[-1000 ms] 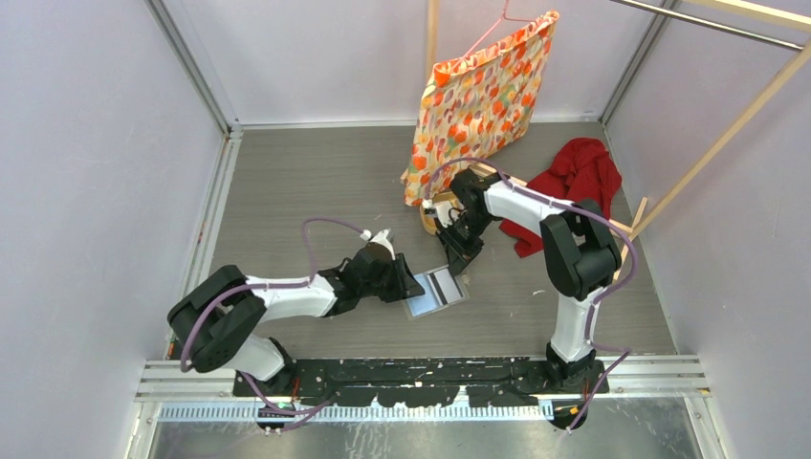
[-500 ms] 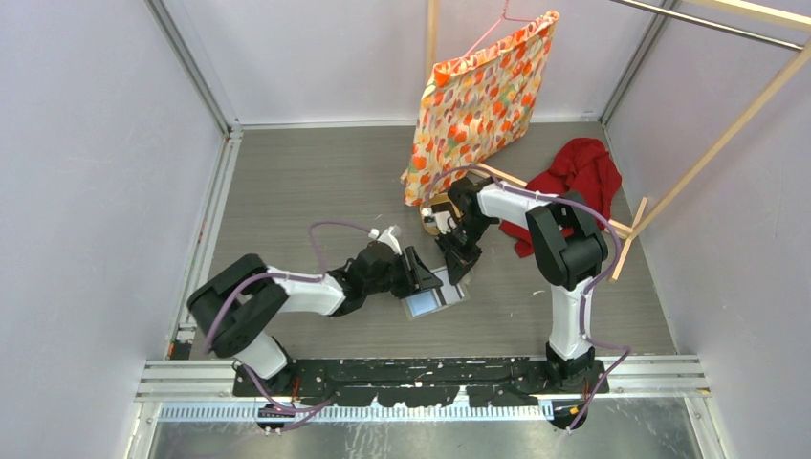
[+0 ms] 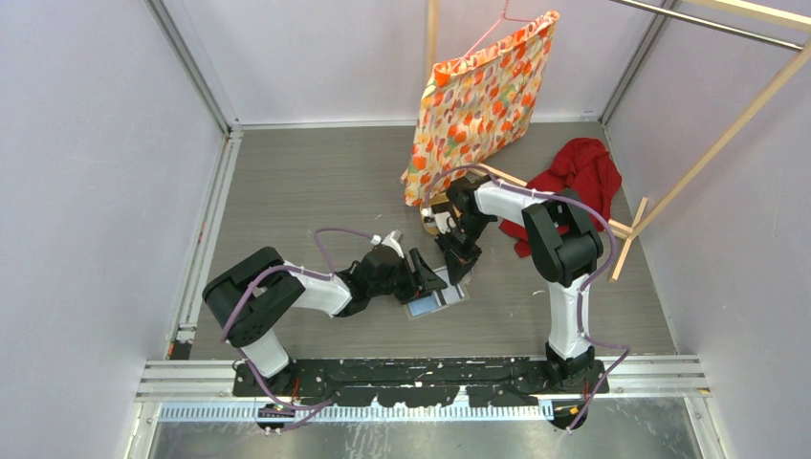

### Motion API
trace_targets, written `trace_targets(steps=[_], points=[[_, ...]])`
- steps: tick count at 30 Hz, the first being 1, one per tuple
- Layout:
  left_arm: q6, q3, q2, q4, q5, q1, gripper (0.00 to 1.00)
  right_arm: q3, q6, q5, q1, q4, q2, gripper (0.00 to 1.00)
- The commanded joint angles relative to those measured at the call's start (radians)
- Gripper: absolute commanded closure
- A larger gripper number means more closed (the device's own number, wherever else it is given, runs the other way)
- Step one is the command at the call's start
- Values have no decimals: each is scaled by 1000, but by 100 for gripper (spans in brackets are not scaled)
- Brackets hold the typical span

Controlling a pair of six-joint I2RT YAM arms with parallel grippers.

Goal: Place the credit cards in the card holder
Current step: Pick up the credit card from the card holder.

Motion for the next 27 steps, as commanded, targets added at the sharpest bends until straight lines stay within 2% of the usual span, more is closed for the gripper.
trace_targets(steps=[1,5,12,19,27], points=[[1,8,38,-49,-23,-10,39,-3,-13,83,3,33,40,87],[-18,14,83,48,-6,-19,44,-2,-15,78,3,31,37,87],[-50,-10,81,133,-18,-23,59,-1,-17,66,3,27,34,88],[-113,-80,76,322,-52,-23,64,-1,-18,51,3,24,25,88],[-140,-81,92,387,-55,-23,70,1,-21,29,3,26,13,88]])
